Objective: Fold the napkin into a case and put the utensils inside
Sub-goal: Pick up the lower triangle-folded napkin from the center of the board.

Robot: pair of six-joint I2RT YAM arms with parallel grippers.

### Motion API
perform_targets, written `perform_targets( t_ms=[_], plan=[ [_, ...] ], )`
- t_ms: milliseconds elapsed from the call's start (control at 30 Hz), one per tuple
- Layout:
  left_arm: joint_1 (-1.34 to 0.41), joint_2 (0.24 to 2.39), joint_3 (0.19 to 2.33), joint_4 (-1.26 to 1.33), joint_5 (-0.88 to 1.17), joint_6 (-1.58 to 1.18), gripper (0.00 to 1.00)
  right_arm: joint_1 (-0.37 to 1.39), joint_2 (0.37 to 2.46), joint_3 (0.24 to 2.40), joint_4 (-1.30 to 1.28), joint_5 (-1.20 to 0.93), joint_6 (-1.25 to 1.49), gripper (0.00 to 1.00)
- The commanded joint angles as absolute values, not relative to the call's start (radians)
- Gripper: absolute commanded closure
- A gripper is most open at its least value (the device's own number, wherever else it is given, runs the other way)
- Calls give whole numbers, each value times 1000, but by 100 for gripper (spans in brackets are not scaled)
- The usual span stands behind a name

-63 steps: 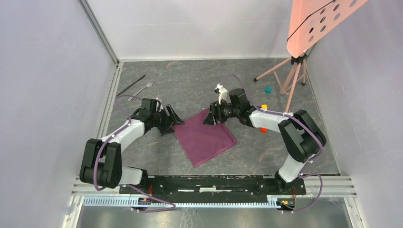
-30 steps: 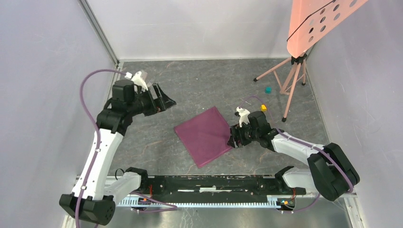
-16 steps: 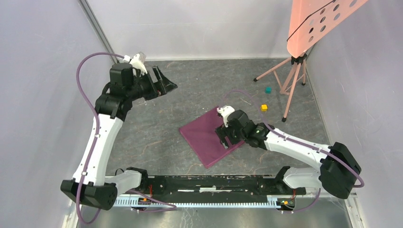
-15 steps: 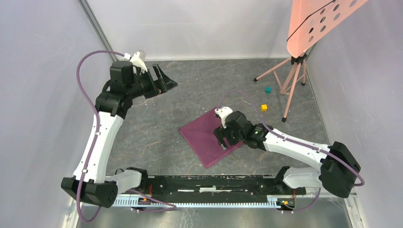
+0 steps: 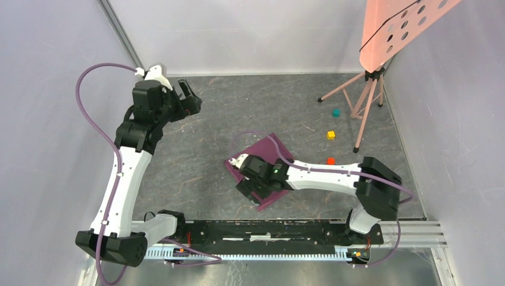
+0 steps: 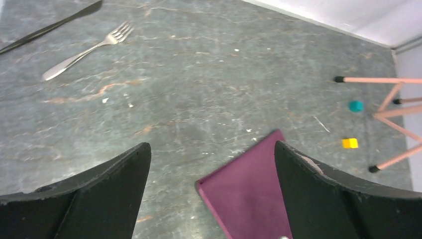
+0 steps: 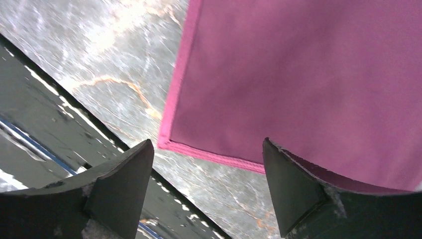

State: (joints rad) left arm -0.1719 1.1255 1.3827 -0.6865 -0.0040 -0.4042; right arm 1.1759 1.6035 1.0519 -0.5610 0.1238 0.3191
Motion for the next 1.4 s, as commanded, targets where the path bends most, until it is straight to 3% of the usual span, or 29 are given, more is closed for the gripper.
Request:
perform_targets(
  t_ms=[0,100,433,567,1000,1367],
  plan=[
    [-137,1064,1323,-623,-129,-337,0,1211,1718,1192,-651,41,368,19],
    [-131,1034,1307,-603,-83,-328,0,1234,1809,1275,-694,-18,389,27],
    [-120,1012,1298,-591,36,-336,0,1243,1936,1381,-848,-21,376,26],
    [-119,1008,1295,-587,52,-334,0,1243,1953,1394,-872,-24,369,37],
    [-95,1016,1284,-568,132,-354,0,1229,1973,1435,-905,10,364,38],
    [-89,1025,1276,-560,144,-360,0,1210,1993,1349,-826,3,338,46]
  ],
)
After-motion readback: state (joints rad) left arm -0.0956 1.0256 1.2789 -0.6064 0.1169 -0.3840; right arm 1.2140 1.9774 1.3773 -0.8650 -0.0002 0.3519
